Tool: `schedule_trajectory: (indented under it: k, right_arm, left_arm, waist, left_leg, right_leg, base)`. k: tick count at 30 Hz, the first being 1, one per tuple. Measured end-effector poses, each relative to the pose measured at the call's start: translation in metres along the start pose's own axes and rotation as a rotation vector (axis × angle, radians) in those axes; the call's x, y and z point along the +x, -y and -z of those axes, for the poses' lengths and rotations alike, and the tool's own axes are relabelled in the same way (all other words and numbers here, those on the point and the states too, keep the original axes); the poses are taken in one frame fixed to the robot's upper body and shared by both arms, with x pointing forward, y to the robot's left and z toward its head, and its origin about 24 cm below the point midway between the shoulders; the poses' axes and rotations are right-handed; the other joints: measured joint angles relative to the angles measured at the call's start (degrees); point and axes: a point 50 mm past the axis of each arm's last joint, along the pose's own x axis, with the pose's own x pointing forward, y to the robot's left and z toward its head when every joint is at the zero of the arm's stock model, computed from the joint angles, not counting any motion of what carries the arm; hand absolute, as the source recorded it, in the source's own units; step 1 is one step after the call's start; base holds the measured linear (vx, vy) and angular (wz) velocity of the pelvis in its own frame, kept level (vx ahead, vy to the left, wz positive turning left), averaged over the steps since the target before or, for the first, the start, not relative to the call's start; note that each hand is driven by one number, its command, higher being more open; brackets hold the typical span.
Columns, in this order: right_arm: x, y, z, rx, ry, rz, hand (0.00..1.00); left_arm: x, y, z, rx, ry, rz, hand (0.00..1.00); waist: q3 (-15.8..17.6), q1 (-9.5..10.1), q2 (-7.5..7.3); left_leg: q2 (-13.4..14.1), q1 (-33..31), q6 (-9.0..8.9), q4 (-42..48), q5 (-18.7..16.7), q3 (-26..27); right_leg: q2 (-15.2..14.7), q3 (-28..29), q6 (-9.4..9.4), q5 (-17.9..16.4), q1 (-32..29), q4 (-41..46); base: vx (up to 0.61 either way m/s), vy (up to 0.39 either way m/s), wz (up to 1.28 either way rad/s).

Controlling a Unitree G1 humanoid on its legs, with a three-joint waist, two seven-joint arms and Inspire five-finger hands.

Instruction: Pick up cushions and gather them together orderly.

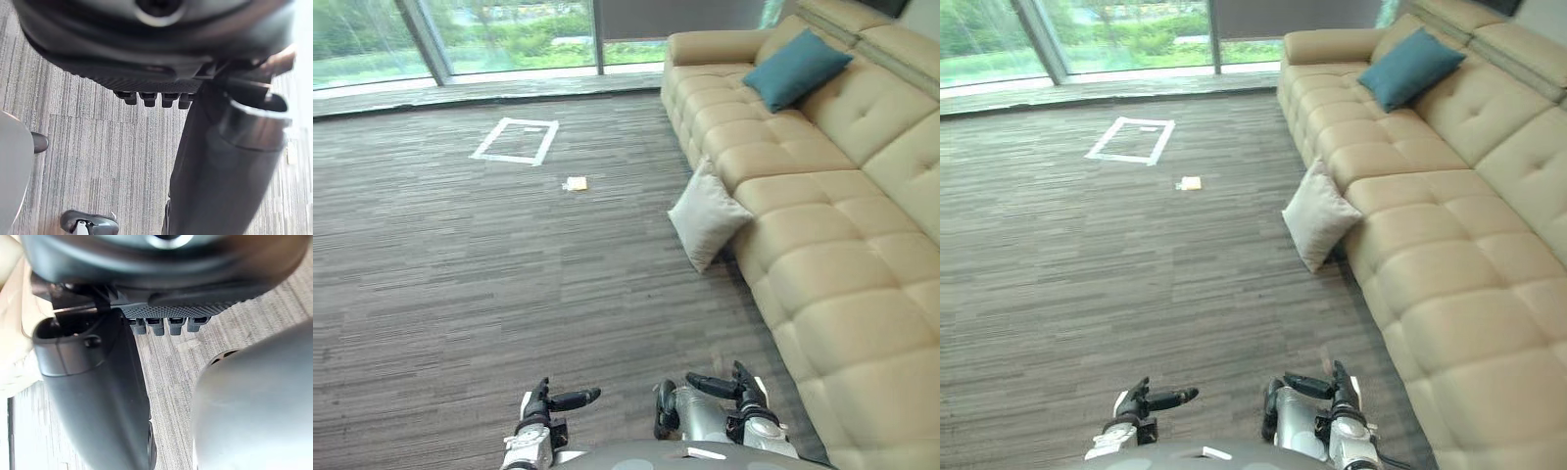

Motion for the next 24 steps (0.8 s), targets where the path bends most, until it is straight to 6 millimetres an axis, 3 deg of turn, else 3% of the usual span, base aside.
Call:
schedule_trajectory:
  k: [1, 2, 3, 4, 5, 6, 7, 8, 9, 12, 14, 15, 16, 17, 18, 19, 20, 22, 23, 24]
  right_arm:
    - [0.000, -0.001, 0.001, -0.003, -0.005, -0.001, 1.00]
    - [-0.001, 0.000, 0.003, -0.006, -0.017, -0.001, 1.00]
    - [-0.001, 0.000, 0.006, -0.011, -0.030, -0.001, 1.00]
    - [-0.001, 0.000, 0.007, -0.013, -0.033, -0.001, 1.00]
    - [-0.001, -0.001, 0.009, -0.019, -0.044, -0.005, 1.00]
    - [-0.002, -0.004, 0.014, -0.037, -0.064, -0.019, 1.00]
    - [-0.003, -0.004, 0.015, -0.038, -0.068, -0.019, 1.00]
    - [-0.003, -0.004, 0.018, -0.038, -0.077, -0.018, 1.00]
    - [-0.003, -0.004, 0.019, -0.040, -0.087, -0.015, 1.00]
    - [-0.004, -0.005, 0.021, -0.039, -0.097, -0.012, 1.00]
    - [-0.004, -0.004, 0.022, -0.041, -0.104, -0.002, 1.00]
    - [-0.004, -0.004, 0.023, -0.041, -0.106, -0.001, 1.00]
    - [-0.005, -0.004, 0.026, -0.030, -0.116, 0.001, 1.00]
    - [-0.006, -0.006, 0.028, -0.024, -0.123, 0.000, 1.00]
    - [-0.008, -0.009, 0.031, -0.021, -0.131, -0.005, 1.00]
    - [-0.010, -0.013, 0.036, -0.005, -0.146, -0.014, 1.00]
    - [-0.012, -0.019, 0.038, 0.003, -0.151, -0.031, 1.00]
    - [-0.012, -0.020, 0.038, 0.005, -0.152, -0.039, 1.00]
    - [-0.011, -0.018, 0.035, 0.000, -0.143, -0.040, 1.00]
    - [-0.009, -0.012, 0.031, -0.008, -0.124, -0.032, 1.00]
  left_arm:
    - [0.000, -0.001, 0.000, 0.005, 0.001, -0.002, 1.00]
    - [0.000, -0.002, -0.002, 0.005, 0.007, -0.004, 1.00]
    - [0.000, -0.004, -0.004, -0.011, 0.021, -0.013, 1.00]
    - [0.000, -0.003, -0.005, -0.015, 0.023, -0.011, 1.00]
    - [0.000, -0.005, -0.006, -0.014, 0.028, -0.017, 1.00]
    - [0.001, -0.008, -0.014, -0.011, 0.057, -0.021, 1.00]
    - [0.001, -0.007, -0.015, -0.012, 0.065, -0.022, 1.00]
    - [0.001, -0.006, -0.019, -0.016, 0.083, -0.019, 1.00]
    - [0.001, -0.005, -0.022, -0.018, 0.094, -0.016, 1.00]
    - [0.001, -0.004, -0.026, -0.022, 0.117, -0.015, 1.00]
    - [0.001, -0.006, -0.026, -0.043, 0.124, -0.020, 1.00]
    - [0.001, -0.006, -0.026, -0.057, 0.122, -0.023, 1.00]
    - [0.001, -0.009, -0.025, -0.083, 0.116, -0.036, 1.00]
    - [0.001, -0.011, -0.025, -0.092, 0.115, -0.043, 1.00]
    - [0.001, -0.014, -0.023, -0.097, 0.114, -0.053, 1.00]
    - [0.001, -0.019, -0.024, -0.102, 0.112, -0.067, 1.00]
    - [0.002, -0.024, -0.023, -0.089, 0.104, -0.078, 1.00]
    - [0.004, -0.026, -0.023, -0.083, 0.090, -0.082, 1.00]
    - [0.004, -0.026, -0.019, -0.083, 0.066, -0.087, 1.00]
    - [0.003, -0.026, -0.015, -0.083, 0.046, -0.097, 1.00]
  waist:
    - [0.06, -0.29, 0.02]
    - [0.15, -0.23, 0.21]
    - [0.14, -0.11, 0.61]
    - [0.18, -0.12, 0.61]
    - [0.43, 0.01, 0.31]
    - [0.70, 0.37, -0.65]
    - [0.78, 0.47, -0.98]
    - [0.79, 1.14, -1.08]
    - [0.84, 1.76, -1.04]
    - [0.89, 2.64, -1.29]
    - [0.89, 2.69, -1.47]
    - [0.86, 2.73, -1.44]
    - [0.77, 3.02, -1.60]
    - [0.22, 3.23, -1.89]
    - [-0.40, 3.52, -2.69]
    - [-1.30, 3.53, -4.28]
    - [-2.48, 3.52, -6.05]
    - [-2.54, 3.45, -6.71]
    - [-2.04, 3.26, -6.04]
    - [-1.49, 3.25, -5.36]
  left_leg:
    - [0.59, -2.24, -2.56, 5.92, 0.73, -1.28]
    - [1.58, -6.63, -9.00, 17.13, 3.50, -2.91]
    - [3.04, -11.71, -12.35, 30.28, 5.56, -3.07]
    - [3.62, -13.50, -12.09, 33.94, 5.43, -2.48]
    - [4.96, -17.11, -10.61, 39.44, 4.73, -0.35]
    - [6.23, -22.29, -6.54, 40.93, 2.89, 3.66]
    - [6.57, -23.34, -5.55, 40.32, 2.31, 4.63]
    - [7.12, -25.80, -3.32, 36.89, 1.01, 6.59]
    - [7.36, -28.23, -1.79, 29.20, 0.12, 7.71]
    - [7.02, -30.50, -1.69, 15.14, 0.76, 6.59]
    - [6.09, -31.91, -2.74, 3.70, 4.04, 2.99]
    - [6.13, -31.96, -2.76, 2.11, 4.64, 2.46]
    - [6.02, -31.78, -2.19, 2.56, 8.80, 2.79]
    - [5.20, -31.84, -1.47, 3.79, 10.70, 2.86]
    - [4.12, -32.17, -1.00, 5.46, 12.34, 2.76]
    - [3.00, -32.31, -1.14, 7.90, 11.76, 3.64]
    - [1.27, -31.48, 0.00, 8.21, 9.84, 5.74]
    - [0.05, -29.82, 1.06, 8.06, 8.39, 7.01]
    - [-0.29, -26.66, 2.18, 6.96, 6.79, 8.29]
    - [-0.40, -21.74, 2.53, 4.48, 5.81, 9.40]
  right_leg:
    - [0.22, -0.73, -0.10, -0.75, 1.55, -0.68]
    - [1.22, -1.40, -0.49, -1.34, 4.73, -2.76]
    - [3.01, -1.53, -0.80, -1.54, 9.17, -6.27]
    - [3.61, -1.57, -0.84, -1.56, 10.83, -7.59]
    - [4.25, -1.60, -0.98, -1.65, 14.32, -10.14]
    - [4.42, -1.21, -0.87, -1.59, 19.06, -13.85]
    - [4.46, -0.87, -0.80, -1.55, 19.89, -14.59]
    - [4.47, -0.03, -0.41, -1.32, 21.96, -16.45]
    - [4.39, 1.16, 0.31, -1.13, 24.46, -18.78]
    - [3.58, 3.23, 1.74, -1.72, 26.71, -20.77]
    - [1.98, 5.95, 4.25, -4.38, 27.47, -19.90]
    - [1.57, 6.86, 5.13, -5.34, 27.49, -19.30]
    - [0.52, 9.15, 7.03, -7.70, 28.41, -18.13]
    - [-0.39, 10.32, 7.53, -8.42, 28.65, -17.85]
    - [-1.24, 11.58, 8.12, -8.90, 28.91, -17.43]
    - [-3.25, 13.97, 8.15, -8.86, 27.92, -14.77]
    - [-5.58, 16.49, 8.97, -7.80, 24.60, -8.65]
    - [-6.90, 17.97, 9.39, -5.22, 21.28, -0.63]
    - [-7.78, 18.84, 9.40, 0.48, 16.90, 10.14]
    - [-8.56, 17.58, 9.86, 0.84, 12.76, 19.43]
  base:
    - [0.64, -0.269, 0.42]
    - [0.51, -0.199, 0.16]
    - [0.65, -0.195, 0.03]
    - [0.35, -0.073, -0.12]
    - [0.45, -0.060, -0.08]
    - [0.26, -0.016, -0.13]
    - [0.39, -0.003, -0.28]
    - [0.32, 0.042, -0.45]
    - [0.32, 0.067, -0.51]
    - [0.28, 0.124, -0.44]
    - [0.38, 0.268, -0.51]
    - [0.52, 0.393, -0.69]
    - [0.47, 0.361, -0.64]
    - [0.49, 0.373, -0.69]
    - [0.42, 0.301, -0.57]
    - [0.62, 0.436, -0.54]
    - [0.51, 0.359, -0.37]
    - [0.41, 0.298, -0.20]
    - [0.51, 0.352, -0.41]
    - [0.40, 0.258, -0.42]
